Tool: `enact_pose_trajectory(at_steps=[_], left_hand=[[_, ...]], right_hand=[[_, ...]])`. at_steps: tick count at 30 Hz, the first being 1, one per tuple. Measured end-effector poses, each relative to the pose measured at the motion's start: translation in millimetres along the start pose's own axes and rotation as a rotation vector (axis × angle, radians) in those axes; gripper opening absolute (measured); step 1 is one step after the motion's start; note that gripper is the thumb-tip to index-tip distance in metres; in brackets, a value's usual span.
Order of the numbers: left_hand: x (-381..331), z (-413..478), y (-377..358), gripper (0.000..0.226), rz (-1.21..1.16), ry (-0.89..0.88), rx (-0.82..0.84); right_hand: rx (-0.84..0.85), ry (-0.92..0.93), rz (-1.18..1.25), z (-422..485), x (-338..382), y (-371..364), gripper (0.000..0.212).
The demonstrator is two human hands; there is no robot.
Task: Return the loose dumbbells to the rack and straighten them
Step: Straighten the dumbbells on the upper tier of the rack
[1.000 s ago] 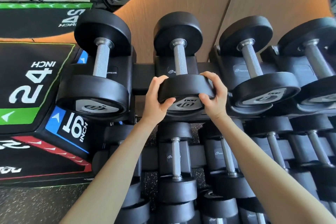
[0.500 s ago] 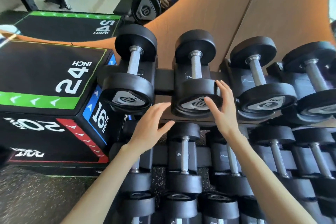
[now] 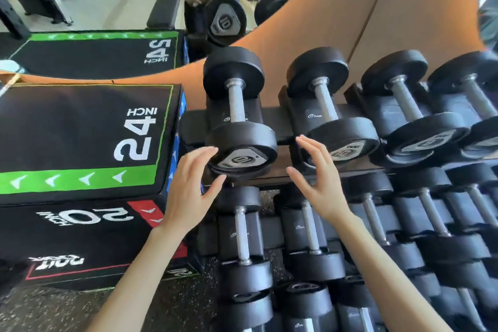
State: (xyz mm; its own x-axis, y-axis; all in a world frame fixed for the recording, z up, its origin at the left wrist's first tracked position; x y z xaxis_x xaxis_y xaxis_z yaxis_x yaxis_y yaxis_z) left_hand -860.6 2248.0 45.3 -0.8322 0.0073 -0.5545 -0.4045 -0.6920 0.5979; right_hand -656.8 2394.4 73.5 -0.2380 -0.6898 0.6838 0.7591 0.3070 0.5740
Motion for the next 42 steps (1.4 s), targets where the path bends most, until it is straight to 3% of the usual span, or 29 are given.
enact_pose_trajectory(at_steps=[8,13,18,24,29,37,42], left_hand=[[42.5,22.1,-7.1,0.053,-0.257,0.06,0.046],[64.4,29.8,-33.8,0.049,-0.568,0.18,0.088],[71.0,30.5,-60.2,0.046,-0.736,0.238,-0.019],[77.7,36.5,-71.9,0.044,-0.688,0.158,-0.122],[68.0,45.8,-59.3,0.045,-0.613,0.137,-0.023],[36.4,65.3,-36.3,0.058,-0.287,-0.012,0.11],[30.2,67.3,-30.5,0.059,-0.213,-0.009,0.109]], right_hand=[[0.173,0.032,-0.074,58.2,44.3,-55.0,0.052],[0.319,0.103,-0.242,90.8,51.7,-75.8,0.066],[0.181,0.152,-0.187,96.5,50.6,-81.1,0.058],[0.124,0.189,-0.071,96.9,33.9,-80.6,0.053],[0.077,0.125,0.13,91.9,14.0,-76.4,0.051],[-0.044,0.027,0.439,82.0,-17.3,-76.6,0.045],[-0.004,-0.004,0.431,80.3,-16.3,-75.4,0.039]])
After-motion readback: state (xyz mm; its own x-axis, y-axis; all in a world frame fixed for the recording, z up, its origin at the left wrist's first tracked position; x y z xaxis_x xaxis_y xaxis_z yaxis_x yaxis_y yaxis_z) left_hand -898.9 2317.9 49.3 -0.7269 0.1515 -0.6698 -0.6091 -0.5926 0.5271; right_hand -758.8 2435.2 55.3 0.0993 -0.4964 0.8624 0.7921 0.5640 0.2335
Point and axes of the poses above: each hand's wrist, its own z-axis towards the middle knuckle, its own y-axis out of the back of the hand, x = y × z, the point moved 4 cm from there along z, towards the middle knuckle, and after that the axes turned 2 degrees about -z, right-handed, at the moved point
